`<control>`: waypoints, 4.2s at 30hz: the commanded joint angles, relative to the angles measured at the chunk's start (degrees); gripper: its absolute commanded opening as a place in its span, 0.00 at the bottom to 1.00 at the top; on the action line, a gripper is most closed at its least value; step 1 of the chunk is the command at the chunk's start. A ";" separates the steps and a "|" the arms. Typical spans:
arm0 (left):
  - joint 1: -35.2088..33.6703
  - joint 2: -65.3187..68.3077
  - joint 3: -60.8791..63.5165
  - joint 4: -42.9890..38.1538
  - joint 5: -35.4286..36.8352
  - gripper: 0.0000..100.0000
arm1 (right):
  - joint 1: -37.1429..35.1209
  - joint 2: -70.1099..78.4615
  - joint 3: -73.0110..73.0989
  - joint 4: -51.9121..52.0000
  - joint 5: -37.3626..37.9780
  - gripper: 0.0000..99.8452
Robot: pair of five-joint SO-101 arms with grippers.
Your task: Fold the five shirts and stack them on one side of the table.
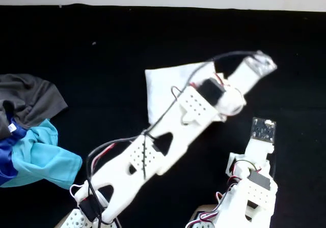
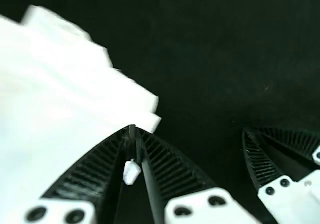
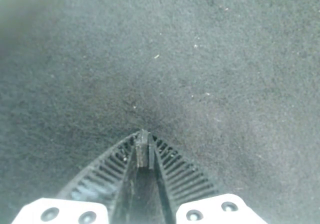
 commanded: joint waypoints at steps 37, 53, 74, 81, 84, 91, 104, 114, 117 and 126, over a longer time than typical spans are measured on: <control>-3.74 -12.09 -0.75 7.82 0.35 0.01 | -0.40 -0.13 0.75 -1.27 -0.09 0.01; -27.03 -56.40 64.92 6.77 0.09 0.01 | -0.40 -0.13 0.75 -1.27 -0.09 0.01; -53.76 -97.98 164.88 -60.48 -8.26 0.01 | -0.40 -0.13 0.75 -1.27 -0.09 0.01; -53.58 -97.98 166.29 -62.59 -8.26 0.01 | -0.40 -0.13 0.66 -1.27 -0.09 0.01; -53.49 -97.98 166.55 -62.68 -8.26 0.01 | -0.04 -0.13 0.22 -1.19 -0.09 0.01; -52.88 -97.98 166.90 -63.56 -8.18 0.01 | -0.48 -0.22 -2.15 3.30 -0.09 0.01; -52.62 -97.98 166.90 -63.56 -8.18 0.01 | -10.33 0.48 -38.29 26.15 -0.26 0.12; -52.62 -97.98 166.90 -63.56 -8.26 0.01 | -25.89 15.87 -45.85 13.14 -8.09 0.22; -52.62 -97.98 166.90 -63.56 -8.26 0.01 | -25.89 30.55 -56.13 15.34 -13.80 0.23; -52.62 -97.98 166.90 -63.56 -8.35 0.01 | -26.33 69.23 -97.80 37.41 -19.87 0.35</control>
